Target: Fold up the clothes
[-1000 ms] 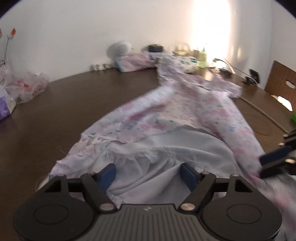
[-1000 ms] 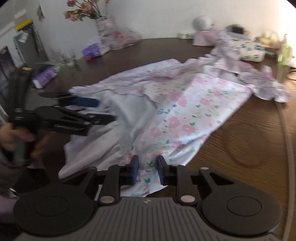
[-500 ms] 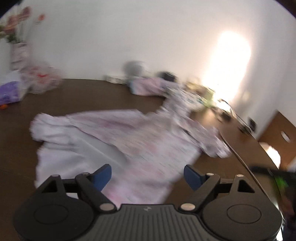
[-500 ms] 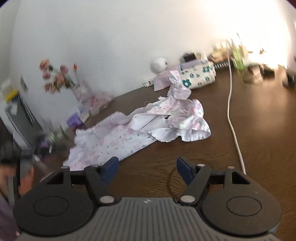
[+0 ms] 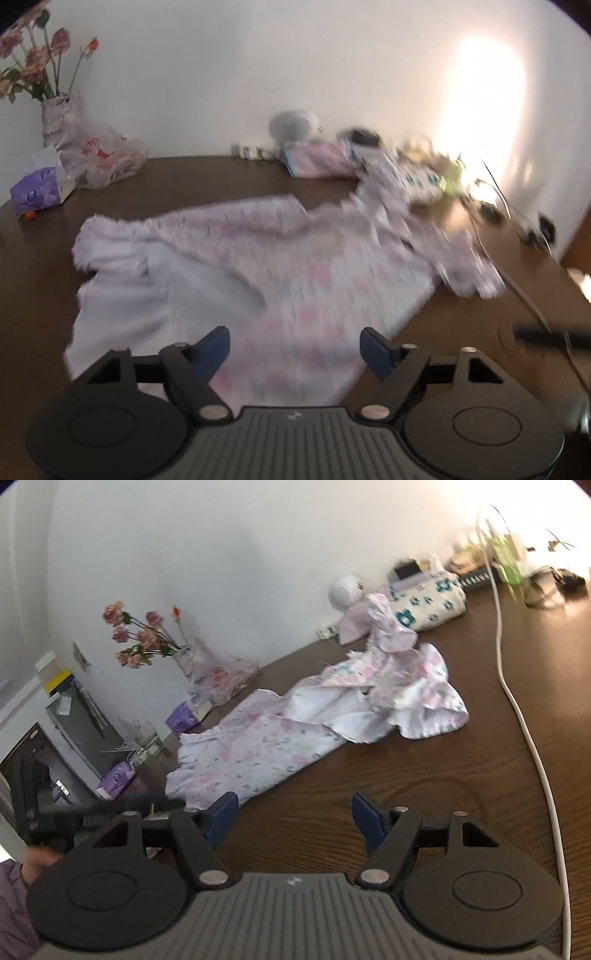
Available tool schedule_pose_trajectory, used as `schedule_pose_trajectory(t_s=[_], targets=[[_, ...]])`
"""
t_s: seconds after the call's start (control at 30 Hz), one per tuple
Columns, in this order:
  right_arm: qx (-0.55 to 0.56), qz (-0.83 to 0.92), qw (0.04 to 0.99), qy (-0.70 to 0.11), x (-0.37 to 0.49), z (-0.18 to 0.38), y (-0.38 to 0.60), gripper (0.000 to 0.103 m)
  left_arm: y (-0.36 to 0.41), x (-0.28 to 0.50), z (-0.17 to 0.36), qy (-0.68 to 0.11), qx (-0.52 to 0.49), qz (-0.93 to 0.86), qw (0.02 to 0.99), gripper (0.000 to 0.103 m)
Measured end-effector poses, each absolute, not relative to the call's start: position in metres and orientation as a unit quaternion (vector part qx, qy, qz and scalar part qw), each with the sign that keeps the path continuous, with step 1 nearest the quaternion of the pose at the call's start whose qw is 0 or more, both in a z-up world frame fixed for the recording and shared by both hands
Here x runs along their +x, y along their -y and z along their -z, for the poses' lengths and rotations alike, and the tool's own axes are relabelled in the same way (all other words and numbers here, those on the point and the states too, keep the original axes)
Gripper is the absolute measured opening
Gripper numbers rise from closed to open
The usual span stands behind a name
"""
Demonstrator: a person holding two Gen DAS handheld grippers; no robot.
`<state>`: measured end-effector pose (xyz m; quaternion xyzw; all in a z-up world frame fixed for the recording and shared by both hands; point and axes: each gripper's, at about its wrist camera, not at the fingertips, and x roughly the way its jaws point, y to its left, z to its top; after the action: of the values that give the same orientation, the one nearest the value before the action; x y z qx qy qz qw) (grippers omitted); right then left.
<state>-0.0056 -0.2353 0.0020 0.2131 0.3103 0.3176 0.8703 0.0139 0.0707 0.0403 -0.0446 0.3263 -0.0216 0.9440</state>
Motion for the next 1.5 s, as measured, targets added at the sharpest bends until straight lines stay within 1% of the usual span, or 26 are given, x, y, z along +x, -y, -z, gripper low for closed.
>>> schedule_pose_trajectory(t_s=[0.03,0.07,0.1,0.13,0.17,0.4,0.47,0.57,0.6,0.63,0.67,0.7,0.73,0.87,0.93,0.97,1.0,1.03,1.07,1.1,1.33,1.37,1.4,1.43,1.47,1.5], targets=[[0.214,-0.319,0.869,-0.311,-0.005,-0.001,0.235,0.07,-0.074,0.026,-0.04,-0.337,-0.061,0.024,0.939,0.077],[0.214,-0.32,0.869,-0.311,-0.005,0.0,0.234,0.07,-0.077,0.041,-0.038,-0.358,-0.08,0.028,0.93,0.071],[0.211,-0.32,0.87,-0.309,-0.006,-0.001,0.233,0.07,-0.08,0.052,-0.035,-0.376,-0.095,0.03,0.921,0.058],[0.207,-0.318,0.873,-0.307,-0.006,-0.001,0.232,0.07,-0.077,0.052,-0.035,-0.379,-0.089,0.041,0.92,0.015],[0.204,-0.316,0.875,-0.305,-0.007,0.0,0.231,0.07,-0.075,0.052,-0.036,-0.382,-0.083,0.053,0.919,0.0],[0.202,-0.28,0.899,-0.267,-0.018,-0.024,0.24,0.071,-0.024,-0.026,-0.043,-0.34,0.018,0.242,0.908,0.002],[0.197,-0.276,0.905,-0.258,-0.019,-0.038,0.239,0.071,-0.007,-0.042,-0.032,-0.362,0.056,0.273,0.889,0.013],[0.172,-0.282,0.908,-0.259,-0.013,-0.059,0.223,0.071,-0.014,-0.065,-0.028,-0.359,0.067,0.307,0.879,0.016],[0.159,-0.284,0.909,-0.26,-0.01,-0.064,0.214,0.071,-0.03,-0.072,-0.034,-0.339,0.047,0.308,0.888,0.02],[0.142,-0.29,0.909,-0.262,-0.008,-0.067,0.202,0.071,-0.045,-0.077,-0.037,-0.321,0.024,0.302,0.897,0.038],[0.124,-0.296,0.91,-0.263,-0.005,-0.07,0.19,0.071,-0.058,-0.08,-0.039,-0.306,0.004,0.292,0.906,0.062],[0.105,-0.3,0.91,-0.266,-0.002,-0.071,0.178,0.072,-0.075,-0.083,-0.038,-0.291,-0.014,0.27,0.918,0.07],[0.079,-0.296,0.912,-0.274,0.003,-0.067,0.165,0.072,-0.084,-0.085,-0.036,-0.286,-0.021,0.248,0.925,0.071],[-0.006,-0.253,0.908,-0.334,0.027,-0.046,0.128,0.068,-0.11,-0.091,-0.023,-0.302,-0.04,0.229,0.925,0.068],[0.004,-0.253,0.899,-0.358,0.031,-0.038,0.13,0.065,-0.114,-0.101,-0.019,-0.281,-0.039,0.264,0.922,0.068],[0.012,-0.257,0.894,-0.368,0.031,-0.035,0.133,0.054,-0.113,-0.105,-0.016,-0.275,-0.029,0.285,0.918,0.059],[0.018,-0.259,0.889,-0.378,0.032,-0.031,0.135,0.028,-0.112,-0.104,-0.014,-0.279,-0.015,0.299,0.912,0.047],[0.019,-0.25,0.887,-0.389,0.031,-0.026,0.135,0.02,-0.107,-0.1,-0.009,-0.294,0.004,0.305,0.906,0.014],[0.018,-0.24,0.889,-0.388,0.026,-0.024,0.135,0.017,-0.109,-0.098,-0.006,-0.31,0.019,0.307,0.9,0.0],[0.017,-0.231,0.892,-0.388,0.02,-0.022,0.135,0.016,-0.113,-0.097,-0.002,-0.318,0.03,0.309,0.896,0.003],[0.001,-0.205,0.894,-0.398,-0.061,-0.025,0.125,0.015,-0.164,-0.098,0.0,-0.349,0.033,0.343,0.871,0.003],[0.003,-0.216,0.887,-0.407,-0.072,-0.029,0.126,0.017,-0.173,-0.098,-0.002,-0.364,0.026,0.35,0.863,0.004],[0.004,-0.227,0.88,-0.417,-0.082,-0.033,0.126,0.025,-0.183,-0.1,-0.006,-0.378,0.02,0.361,0.853,0.004],[0.005,-0.238,0.875,-0.422,-0.091,-0.038,0.126,0.03,-0.192,-0.104,-0.014,-0.365,0.02,0.359,0.859,0.006],[0.002,-0.251,0.876,-0.411,-0.096,-0.048,0.13,0.041,-0.201,-0.107,-0.021,-0.351,0.019,0.357,0.865,0.009],[0.0,-0.257,0.884,-0.391,-0.097,-0.061,0.135,0.044,-0.207,-0.11,-0.033,-0.327,0.009,0.348,0.879,0.011]])
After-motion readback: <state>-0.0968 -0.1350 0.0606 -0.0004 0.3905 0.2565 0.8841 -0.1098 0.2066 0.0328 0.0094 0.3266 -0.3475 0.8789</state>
